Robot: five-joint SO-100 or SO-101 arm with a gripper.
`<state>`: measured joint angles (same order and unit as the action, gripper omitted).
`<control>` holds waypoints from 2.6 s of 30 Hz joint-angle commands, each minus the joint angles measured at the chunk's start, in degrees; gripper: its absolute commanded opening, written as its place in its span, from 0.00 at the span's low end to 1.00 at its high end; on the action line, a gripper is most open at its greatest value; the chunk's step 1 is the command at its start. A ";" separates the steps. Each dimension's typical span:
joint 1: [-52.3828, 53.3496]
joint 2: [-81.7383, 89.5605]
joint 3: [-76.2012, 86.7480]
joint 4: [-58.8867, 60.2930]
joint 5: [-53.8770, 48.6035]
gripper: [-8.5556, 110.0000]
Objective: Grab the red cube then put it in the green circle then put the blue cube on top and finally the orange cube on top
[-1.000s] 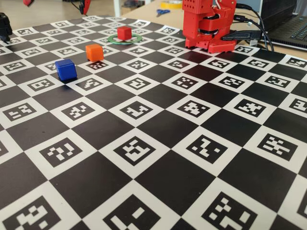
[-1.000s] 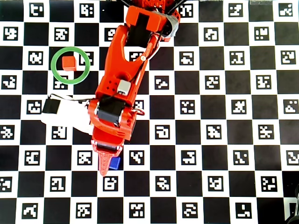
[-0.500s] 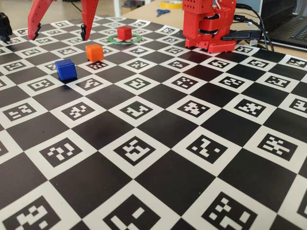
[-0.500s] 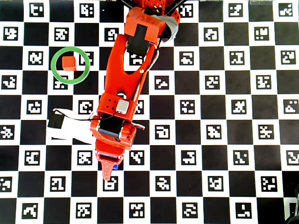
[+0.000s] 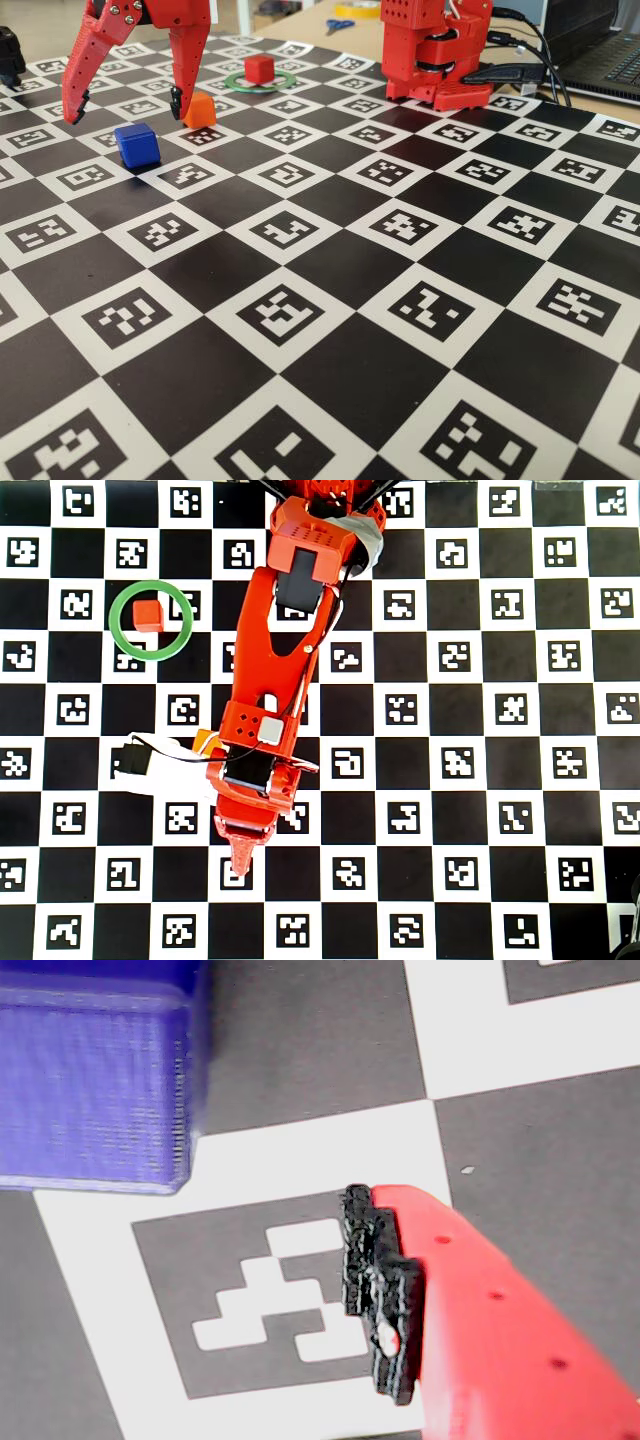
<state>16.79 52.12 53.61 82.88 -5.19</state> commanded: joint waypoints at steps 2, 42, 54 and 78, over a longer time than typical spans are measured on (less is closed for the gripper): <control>-1.14 -0.18 -0.88 -1.41 -0.26 0.51; 2.11 -4.83 -3.87 -6.24 -3.69 0.48; 1.32 -5.01 -4.22 -6.77 -3.69 0.35; 0.88 -4.66 -3.96 -6.68 -3.25 0.17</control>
<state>18.28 45.18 53.53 76.73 -8.61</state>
